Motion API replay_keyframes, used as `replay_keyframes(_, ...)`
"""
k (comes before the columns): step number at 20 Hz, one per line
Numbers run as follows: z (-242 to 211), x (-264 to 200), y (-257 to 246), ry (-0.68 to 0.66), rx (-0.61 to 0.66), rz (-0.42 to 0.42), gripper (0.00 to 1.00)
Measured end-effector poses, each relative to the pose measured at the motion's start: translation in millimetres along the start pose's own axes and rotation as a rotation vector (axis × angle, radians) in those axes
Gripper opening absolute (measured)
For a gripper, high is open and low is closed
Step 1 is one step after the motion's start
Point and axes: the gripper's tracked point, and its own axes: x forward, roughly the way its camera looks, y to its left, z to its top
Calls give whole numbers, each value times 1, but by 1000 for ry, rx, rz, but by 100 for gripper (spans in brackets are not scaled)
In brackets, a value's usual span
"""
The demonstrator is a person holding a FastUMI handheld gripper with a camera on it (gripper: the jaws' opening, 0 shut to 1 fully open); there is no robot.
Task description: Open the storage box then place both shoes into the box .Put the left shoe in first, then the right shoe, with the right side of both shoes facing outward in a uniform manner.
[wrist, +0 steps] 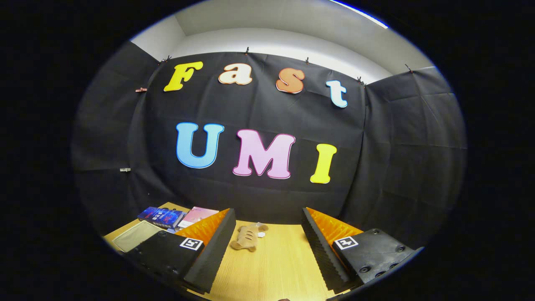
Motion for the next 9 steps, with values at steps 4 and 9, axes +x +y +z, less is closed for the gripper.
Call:
replay_keyframes(4,6,-6,-5,-4,-11,-3,98)
replay_keyframes(9,0,-7,-11,-1,0,-20,98)
